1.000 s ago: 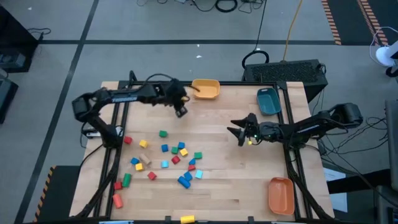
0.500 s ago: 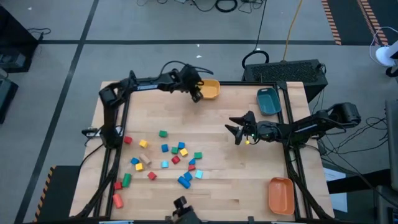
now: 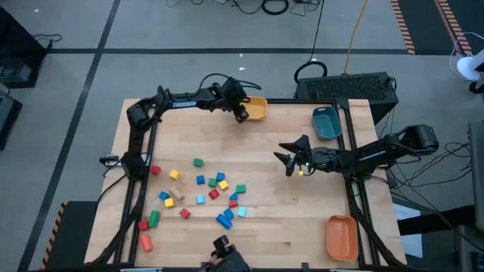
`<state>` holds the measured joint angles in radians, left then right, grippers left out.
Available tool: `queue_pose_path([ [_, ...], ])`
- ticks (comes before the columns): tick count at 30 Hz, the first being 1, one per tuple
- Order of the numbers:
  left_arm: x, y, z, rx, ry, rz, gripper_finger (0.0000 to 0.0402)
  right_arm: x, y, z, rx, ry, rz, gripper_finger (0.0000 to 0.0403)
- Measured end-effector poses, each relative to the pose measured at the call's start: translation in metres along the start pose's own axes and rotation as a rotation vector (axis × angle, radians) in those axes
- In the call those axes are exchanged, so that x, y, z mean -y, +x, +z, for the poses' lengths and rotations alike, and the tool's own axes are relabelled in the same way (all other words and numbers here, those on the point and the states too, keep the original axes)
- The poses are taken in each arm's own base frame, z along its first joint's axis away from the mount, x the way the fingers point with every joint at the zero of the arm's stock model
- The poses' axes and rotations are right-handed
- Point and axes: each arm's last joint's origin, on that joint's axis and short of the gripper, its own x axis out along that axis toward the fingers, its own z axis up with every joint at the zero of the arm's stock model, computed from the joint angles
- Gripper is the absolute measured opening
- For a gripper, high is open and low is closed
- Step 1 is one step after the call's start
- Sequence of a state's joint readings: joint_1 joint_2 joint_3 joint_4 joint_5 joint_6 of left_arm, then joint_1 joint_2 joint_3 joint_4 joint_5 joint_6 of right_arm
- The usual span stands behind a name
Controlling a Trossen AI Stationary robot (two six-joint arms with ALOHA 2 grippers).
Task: Sort blocks by size
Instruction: Put the yellow square block into the yellow bin
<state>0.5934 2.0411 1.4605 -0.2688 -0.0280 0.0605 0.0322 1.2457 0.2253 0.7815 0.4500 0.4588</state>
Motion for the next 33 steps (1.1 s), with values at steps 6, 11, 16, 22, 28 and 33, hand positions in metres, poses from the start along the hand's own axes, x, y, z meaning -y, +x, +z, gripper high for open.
queue_pose_path([
  [6, 0.0, 0.0, 0.0, -0.002, 0.002, 0.0, 0.0196, 0.0, 0.0, 0.0, 0.0, 0.004, 0.0, 0.0228],
  [11, 0.0, -0.021, 0.002, -0.049, 0.012, -0.005, 0.0197, 0.0, 0.0, 0.0, -0.001, 0.003, 0.0, 0.0228],
  [16, 0.009, -0.053, -0.002, -0.163, 0.061, -0.016, 0.0198, 0.0, 0.0, 0.0, -0.001, 0.0, -0.001, 0.0228],
  [22, 0.031, -0.096, -0.011, -0.306, 0.143, -0.044, 0.0198, 0.0, 0.0, -0.001, -0.011, -0.005, 0.001, 0.0228],
  [28, 0.061, -0.141, -0.032, -0.418, 0.202, -0.089, 0.0198, 0.001, 0.0, -0.003, -0.026, -0.013, -0.006, 0.0228],
  [33, 0.076, -0.17, -0.069, -0.443, 0.143, -0.093, 0.0198, 0.001, 0.0, -0.003, -0.028, -0.014, -0.005, 0.0228],
])
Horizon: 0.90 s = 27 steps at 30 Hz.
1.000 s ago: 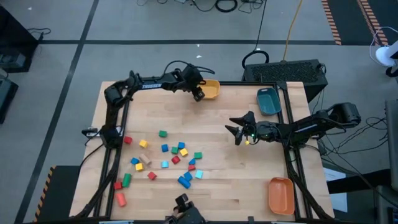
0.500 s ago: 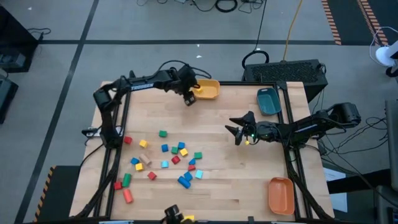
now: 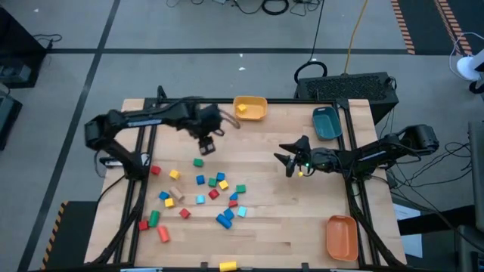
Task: Sort blocks by size
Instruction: Put the yellow square block into the yellow bin
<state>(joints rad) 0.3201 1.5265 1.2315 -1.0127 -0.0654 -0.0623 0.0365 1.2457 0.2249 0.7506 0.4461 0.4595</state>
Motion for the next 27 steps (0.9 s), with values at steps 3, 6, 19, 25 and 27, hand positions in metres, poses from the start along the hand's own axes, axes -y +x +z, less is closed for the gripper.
queue_pose_path([
  [3, 0.01, -0.001, -0.028, -0.017, -0.077, -0.005, 0.0198, -0.001, -0.001, -0.001, -0.002, -0.002, 0.008, 0.0228],
  [6, 0.018, 0.0, -0.054, -0.026, -0.212, 0.013, 0.0198, -0.002, -0.001, -0.001, -0.004, -0.003, 0.013, 0.0228],
  [19, 0.039, 0.042, -0.127, -0.268, -0.448, 0.094, 0.0198, -0.002, -0.001, -0.001, 0.009, -0.003, -0.012, 0.0228],
  [25, 0.045, 0.045, -0.134, -0.29, -0.462, 0.095, 0.0198, -0.002, -0.001, -0.001, 0.009, -0.003, -0.012, 0.0228],
  [27, 0.049, 0.045, -0.135, -0.289, -0.462, 0.095, 0.0199, -0.002, -0.001, -0.001, 0.008, -0.003, -0.012, 0.0228],
])
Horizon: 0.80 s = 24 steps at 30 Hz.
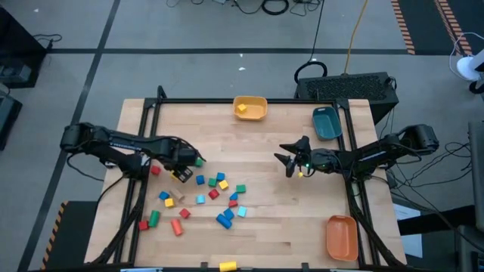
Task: Sort blocks by size
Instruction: Put the yellow square block into the yellow bin
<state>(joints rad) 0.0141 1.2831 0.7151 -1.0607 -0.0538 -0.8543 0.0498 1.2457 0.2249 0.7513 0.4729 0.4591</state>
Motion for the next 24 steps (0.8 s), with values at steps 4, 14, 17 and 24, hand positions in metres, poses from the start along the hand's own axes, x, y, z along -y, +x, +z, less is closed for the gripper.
queue_pose_path([
  [4, 0.005, 0.0, -0.005, 0.007, -0.012, -0.003, 0.0217, 0.0, 0.0, 0.0, -0.001, -0.001, 0.0, 0.0228],
  [14, 0.007, 0.006, -0.016, 0.002, -0.088, 0.024, 0.029, 0.001, 0.0, -0.002, -0.023, -0.016, -0.01, 0.0228],
  [17, 0.003, 0.015, -0.021, -0.017, -0.132, 0.056, 0.0294, 0.001, 0.0, -0.003, -0.026, -0.017, -0.012, 0.0228],
  [24, 0.0, 0.025, -0.023, -0.015, -0.161, 0.053, 0.0272, 0.001, 0.0, -0.003, -0.024, -0.014, -0.012, 0.0228],
])
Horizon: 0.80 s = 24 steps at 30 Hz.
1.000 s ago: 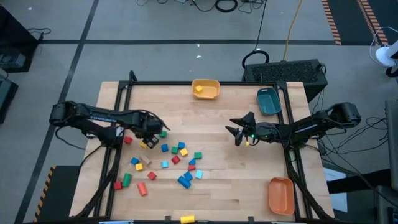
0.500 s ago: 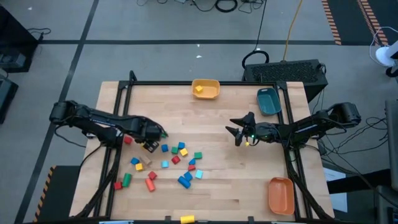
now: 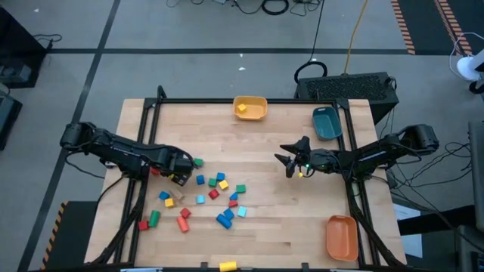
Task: Sort blocks by size
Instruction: Put the yellow square block into the yellow bin
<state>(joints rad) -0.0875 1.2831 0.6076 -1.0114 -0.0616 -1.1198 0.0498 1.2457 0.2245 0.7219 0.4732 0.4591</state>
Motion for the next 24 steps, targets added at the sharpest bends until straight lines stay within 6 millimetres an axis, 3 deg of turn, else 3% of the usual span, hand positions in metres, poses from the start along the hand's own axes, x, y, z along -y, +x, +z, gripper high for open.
queue_pose_path([
  [16, 0.002, 0.006, -0.001, -0.031, 0.018, -0.058, 0.0141, 0.0, 0.0, 0.001, 0.007, 0.003, 0.0, 0.0228],
  [24, 0.008, -0.003, 0.01, 0.001, 0.066, -0.123, 0.014, 0.0, 0.0, 0.001, 0.007, 0.003, 0.001, 0.0228],
])
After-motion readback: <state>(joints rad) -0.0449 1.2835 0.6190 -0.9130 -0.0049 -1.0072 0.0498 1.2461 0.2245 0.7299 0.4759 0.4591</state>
